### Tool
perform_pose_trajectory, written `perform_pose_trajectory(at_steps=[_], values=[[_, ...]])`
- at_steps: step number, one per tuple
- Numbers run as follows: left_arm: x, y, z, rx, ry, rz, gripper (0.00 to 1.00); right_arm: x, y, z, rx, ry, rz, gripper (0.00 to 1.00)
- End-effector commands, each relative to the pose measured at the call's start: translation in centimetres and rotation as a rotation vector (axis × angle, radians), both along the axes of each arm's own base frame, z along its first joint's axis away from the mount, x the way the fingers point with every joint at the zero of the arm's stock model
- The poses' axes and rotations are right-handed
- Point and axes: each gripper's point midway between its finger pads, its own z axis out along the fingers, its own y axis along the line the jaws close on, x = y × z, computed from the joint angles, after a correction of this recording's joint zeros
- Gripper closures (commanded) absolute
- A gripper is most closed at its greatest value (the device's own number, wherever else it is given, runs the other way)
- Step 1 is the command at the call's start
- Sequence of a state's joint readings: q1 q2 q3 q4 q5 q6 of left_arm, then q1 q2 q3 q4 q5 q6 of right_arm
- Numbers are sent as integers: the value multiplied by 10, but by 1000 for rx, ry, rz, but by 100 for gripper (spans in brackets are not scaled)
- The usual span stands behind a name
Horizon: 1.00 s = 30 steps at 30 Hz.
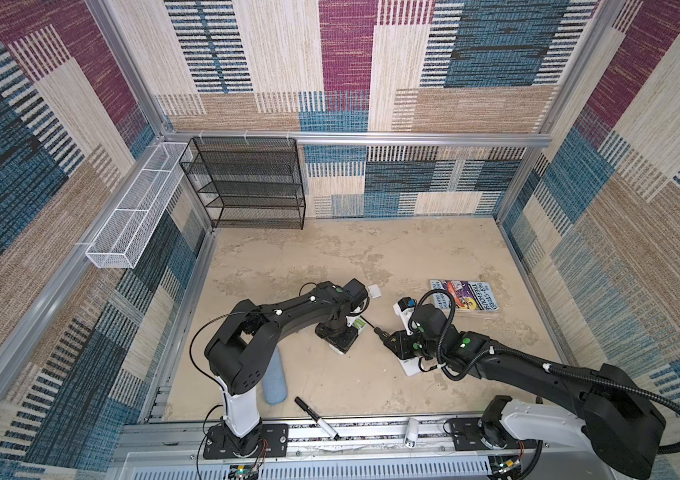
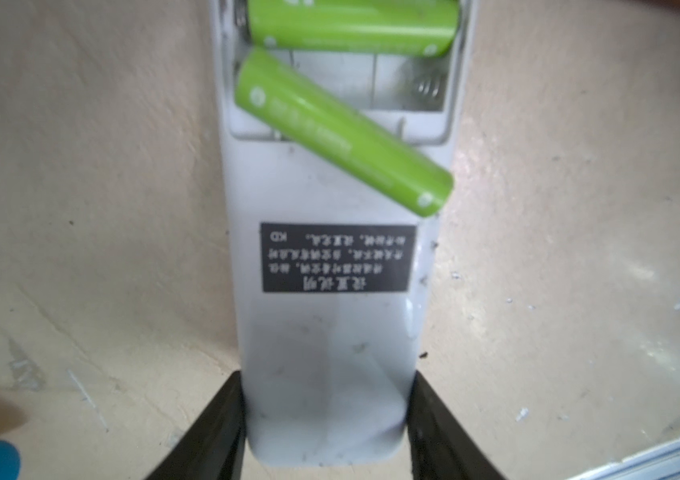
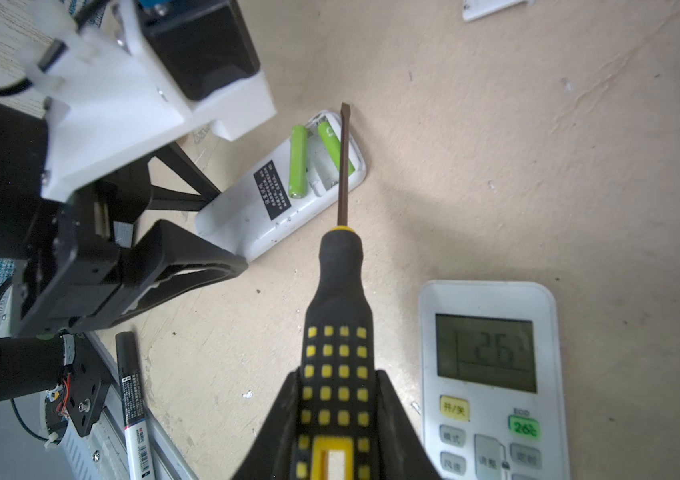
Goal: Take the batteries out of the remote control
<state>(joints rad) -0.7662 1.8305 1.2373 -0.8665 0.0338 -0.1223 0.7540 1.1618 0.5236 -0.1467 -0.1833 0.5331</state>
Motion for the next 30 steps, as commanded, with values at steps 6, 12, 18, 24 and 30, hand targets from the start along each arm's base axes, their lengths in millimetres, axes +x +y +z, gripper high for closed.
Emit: perform_pose_trajectory(at_steps=[6, 12, 18, 24, 30], values=[[-7, 3, 6, 18, 43, -22, 48, 8, 6, 20, 75, -89, -4, 100], [-6, 6, 5, 40, 35, -22, 49, 4, 11, 20, 83, -94, 43, 100], [-1, 13, 1, 86, 9, -14, 49, -9, 9, 17, 63, -41, 85, 100], [3, 15, 1, 103, -8, -14, 48, -23, 7, 10, 66, 32, 105, 100], [4, 14, 2, 101, -11, -19, 49, -26, 10, 8, 73, 52, 120, 100]])
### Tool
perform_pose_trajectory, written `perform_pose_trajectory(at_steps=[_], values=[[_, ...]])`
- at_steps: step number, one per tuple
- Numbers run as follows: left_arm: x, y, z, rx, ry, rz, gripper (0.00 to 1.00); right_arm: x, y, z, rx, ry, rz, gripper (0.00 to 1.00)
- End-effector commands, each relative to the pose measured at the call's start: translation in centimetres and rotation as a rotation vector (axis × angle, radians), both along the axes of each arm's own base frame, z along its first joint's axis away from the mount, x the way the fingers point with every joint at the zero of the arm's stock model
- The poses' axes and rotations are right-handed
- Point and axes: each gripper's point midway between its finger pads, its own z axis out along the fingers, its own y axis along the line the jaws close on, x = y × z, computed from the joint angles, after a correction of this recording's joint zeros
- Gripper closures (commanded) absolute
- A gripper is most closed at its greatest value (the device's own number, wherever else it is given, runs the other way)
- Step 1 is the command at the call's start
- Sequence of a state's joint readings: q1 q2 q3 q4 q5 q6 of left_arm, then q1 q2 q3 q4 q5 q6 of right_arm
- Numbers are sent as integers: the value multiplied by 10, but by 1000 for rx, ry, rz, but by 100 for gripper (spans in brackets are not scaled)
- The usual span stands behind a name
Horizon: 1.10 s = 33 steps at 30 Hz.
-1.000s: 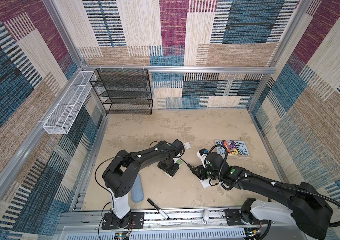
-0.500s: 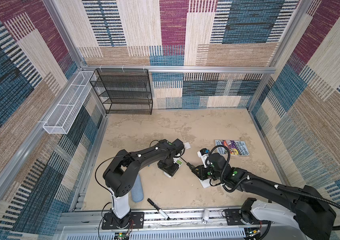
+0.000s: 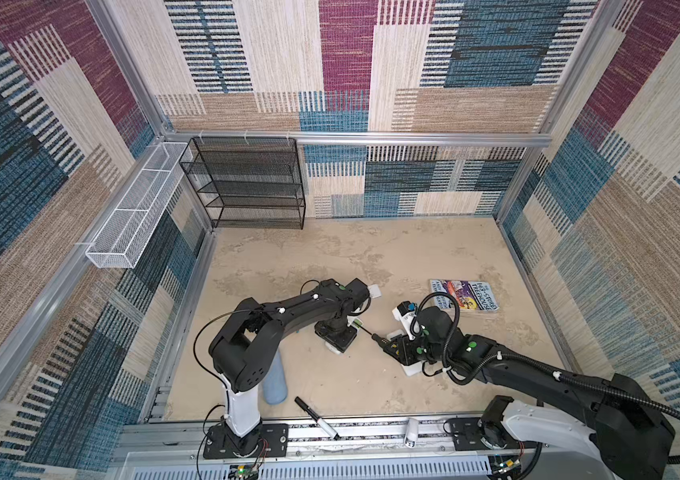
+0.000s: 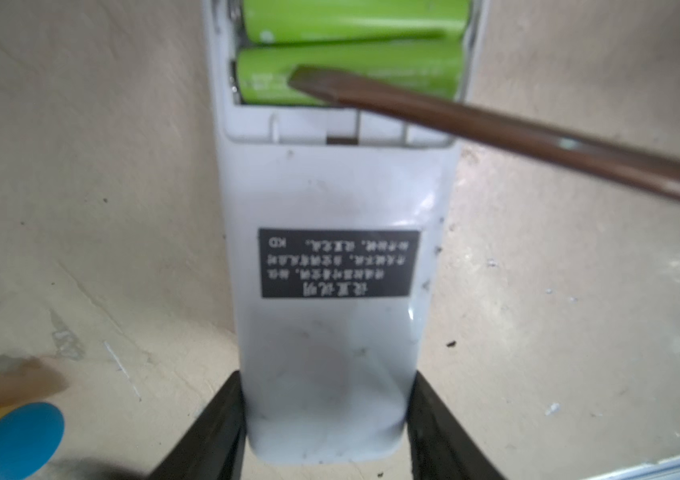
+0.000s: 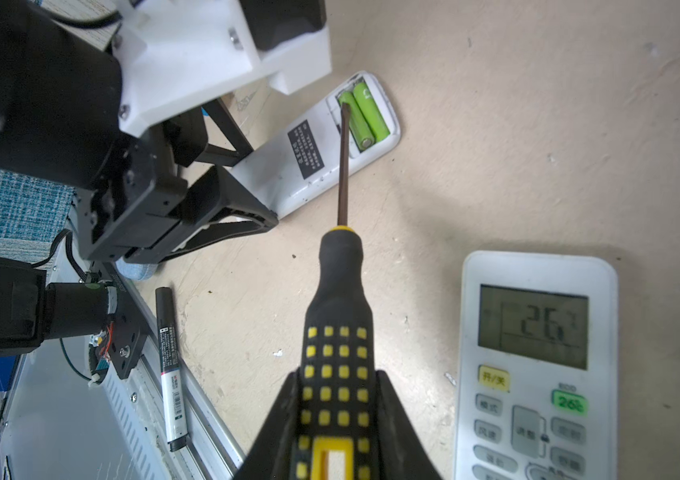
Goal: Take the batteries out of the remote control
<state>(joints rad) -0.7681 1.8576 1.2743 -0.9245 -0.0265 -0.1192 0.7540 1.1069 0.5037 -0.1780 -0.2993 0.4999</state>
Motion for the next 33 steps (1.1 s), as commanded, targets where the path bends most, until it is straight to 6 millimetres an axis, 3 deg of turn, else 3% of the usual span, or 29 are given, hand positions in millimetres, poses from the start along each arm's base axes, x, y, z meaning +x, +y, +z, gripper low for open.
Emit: perform_pose_trajectory(at_steps=[1, 19, 33], values=[[1, 3, 1, 25, -3, -14, 49, -4, 5, 1, 18, 24, 20, 100], [3, 3, 1, 35, -17, -22, 48, 15, -7, -9, -107, 47, -84, 100], [9, 9, -9, 74, -50, 2, 49, 6, -21, -4, -142, 78, -123, 100]])
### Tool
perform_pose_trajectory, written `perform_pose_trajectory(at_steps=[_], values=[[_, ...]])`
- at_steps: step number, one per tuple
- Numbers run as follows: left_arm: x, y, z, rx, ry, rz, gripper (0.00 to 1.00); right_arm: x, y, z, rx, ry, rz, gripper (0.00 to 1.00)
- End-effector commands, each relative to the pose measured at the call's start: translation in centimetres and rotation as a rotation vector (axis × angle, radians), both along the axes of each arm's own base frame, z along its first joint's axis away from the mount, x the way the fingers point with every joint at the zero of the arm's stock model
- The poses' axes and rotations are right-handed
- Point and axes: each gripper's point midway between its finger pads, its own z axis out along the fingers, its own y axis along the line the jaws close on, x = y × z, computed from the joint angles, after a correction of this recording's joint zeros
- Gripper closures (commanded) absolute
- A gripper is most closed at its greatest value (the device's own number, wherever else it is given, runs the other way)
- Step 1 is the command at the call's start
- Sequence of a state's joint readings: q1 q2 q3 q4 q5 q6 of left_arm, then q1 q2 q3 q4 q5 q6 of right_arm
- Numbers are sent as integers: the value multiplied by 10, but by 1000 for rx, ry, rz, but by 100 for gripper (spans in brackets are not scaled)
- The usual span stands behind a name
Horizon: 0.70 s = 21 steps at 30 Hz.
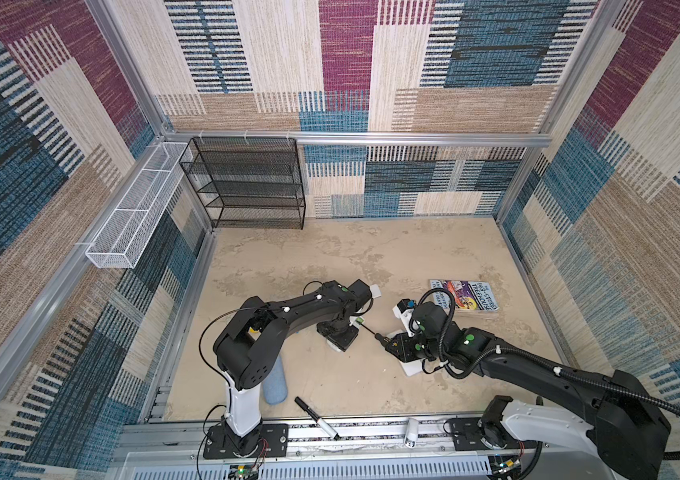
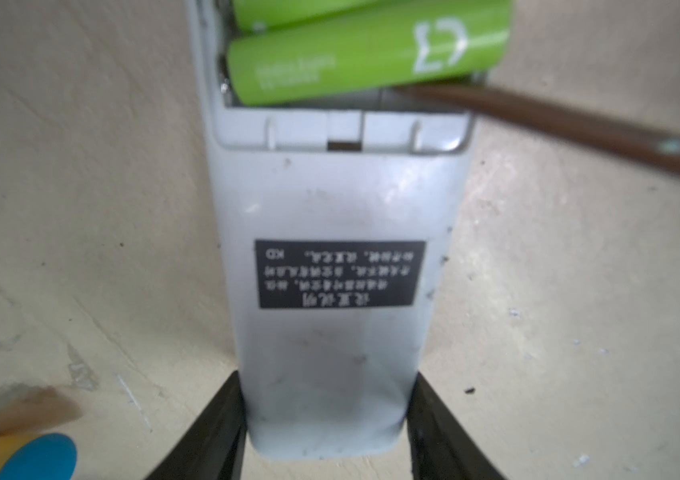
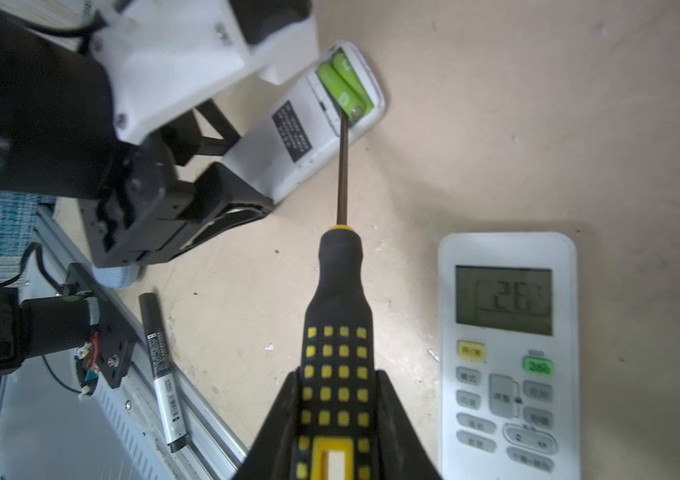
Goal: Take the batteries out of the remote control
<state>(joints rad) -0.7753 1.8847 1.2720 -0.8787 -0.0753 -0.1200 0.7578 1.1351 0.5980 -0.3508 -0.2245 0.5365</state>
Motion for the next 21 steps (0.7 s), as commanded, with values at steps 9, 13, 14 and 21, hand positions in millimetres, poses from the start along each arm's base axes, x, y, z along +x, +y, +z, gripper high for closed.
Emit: perform_pose_trajectory(at_steps=[9, 13, 14, 21], values=[[-3, 6, 0, 25, 9, 1, 49, 12, 8, 10, 31, -44, -19, 100], [-6, 3, -1, 22, 18, -15, 49, 16, 18, 12, 77, -62, 1, 100], [-6, 3, -1, 21, 17, -16, 49, 18, 20, 13, 84, -67, 1, 100], [-9, 4, 2, 16, 17, -21, 49, 24, 19, 18, 73, -92, -17, 100]])
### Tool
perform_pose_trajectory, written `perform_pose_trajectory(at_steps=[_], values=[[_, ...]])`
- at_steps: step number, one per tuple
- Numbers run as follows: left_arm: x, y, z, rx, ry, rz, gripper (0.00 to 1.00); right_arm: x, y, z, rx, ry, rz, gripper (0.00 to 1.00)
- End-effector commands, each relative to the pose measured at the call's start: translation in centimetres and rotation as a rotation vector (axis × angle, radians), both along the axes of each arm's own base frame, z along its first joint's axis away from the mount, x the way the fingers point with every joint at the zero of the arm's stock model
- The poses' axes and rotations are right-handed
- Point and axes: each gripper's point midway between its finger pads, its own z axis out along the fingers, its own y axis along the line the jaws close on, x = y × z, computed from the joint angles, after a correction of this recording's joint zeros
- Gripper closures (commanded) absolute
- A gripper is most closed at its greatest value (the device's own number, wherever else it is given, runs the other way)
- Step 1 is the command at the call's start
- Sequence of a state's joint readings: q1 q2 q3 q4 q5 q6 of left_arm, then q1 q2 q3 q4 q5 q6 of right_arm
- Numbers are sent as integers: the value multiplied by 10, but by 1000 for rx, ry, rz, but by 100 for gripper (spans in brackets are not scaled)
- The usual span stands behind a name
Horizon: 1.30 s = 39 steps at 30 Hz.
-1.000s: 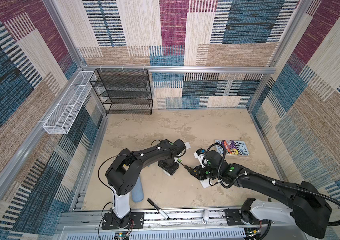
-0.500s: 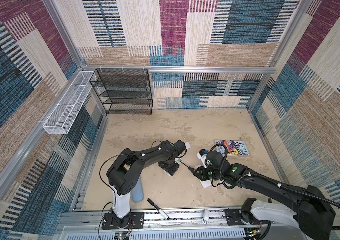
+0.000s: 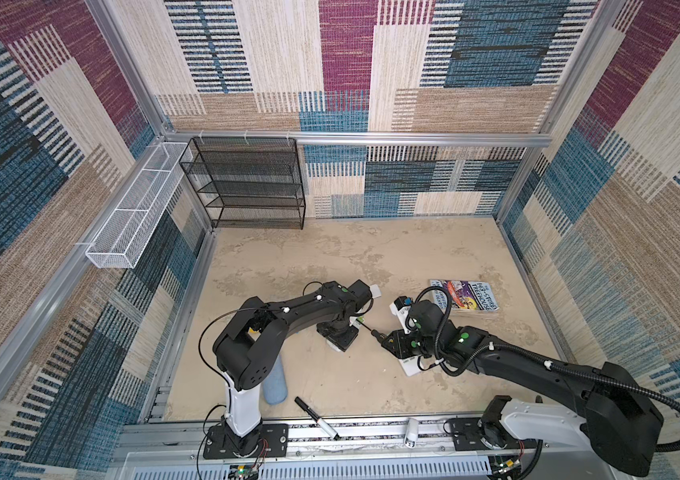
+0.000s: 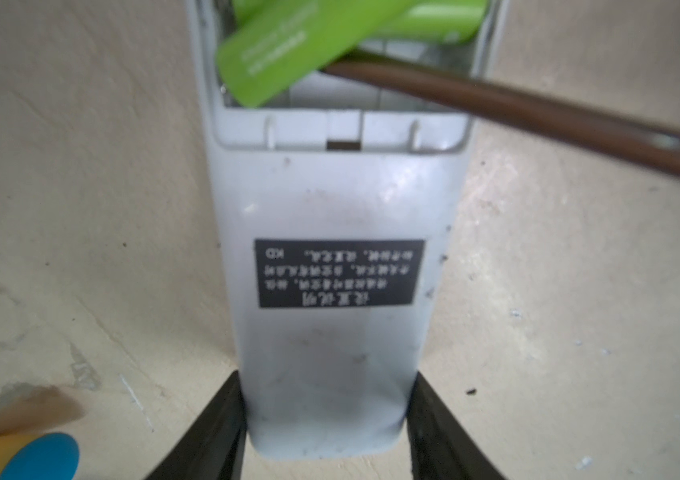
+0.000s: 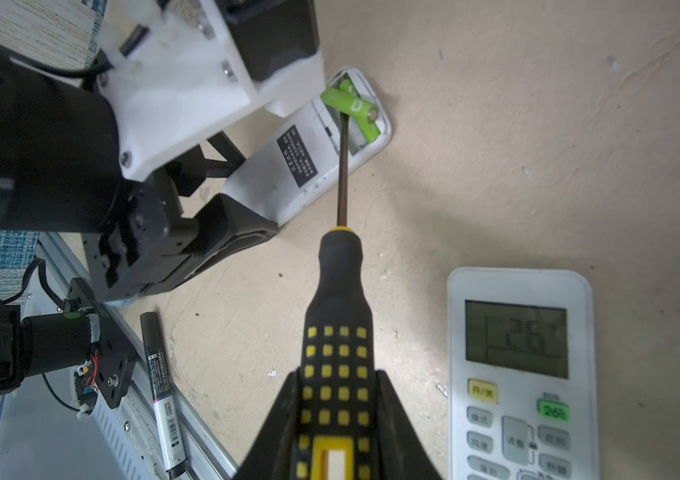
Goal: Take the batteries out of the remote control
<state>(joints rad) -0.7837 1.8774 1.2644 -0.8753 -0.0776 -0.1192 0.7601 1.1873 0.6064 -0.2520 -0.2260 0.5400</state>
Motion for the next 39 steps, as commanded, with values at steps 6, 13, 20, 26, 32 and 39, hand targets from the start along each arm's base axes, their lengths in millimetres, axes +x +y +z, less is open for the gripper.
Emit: perform_pose_trajectory(at_steps=[6, 13, 20, 26, 32, 39], values=[[-9, 6, 2, 14, 29, -19, 49, 11, -3, 12, 4, -61, -42, 100], [-9, 7, 1, 16, 29, -18, 49, 10, -6, 9, -10, -64, -44, 100], [-7, 5, -3, 17, 26, -3, 48, 7, -10, 5, -24, -56, -47, 100], [-3, 0, -2, -12, 9, 13, 48, -3, -11, 7, -12, -49, -7, 100], [-2, -2, -4, -18, 4, 23, 48, -9, -6, 12, 8, -35, 35, 100], [-4, -2, -6, -21, 13, 29, 48, -11, -3, 10, 12, -17, 51, 100]])
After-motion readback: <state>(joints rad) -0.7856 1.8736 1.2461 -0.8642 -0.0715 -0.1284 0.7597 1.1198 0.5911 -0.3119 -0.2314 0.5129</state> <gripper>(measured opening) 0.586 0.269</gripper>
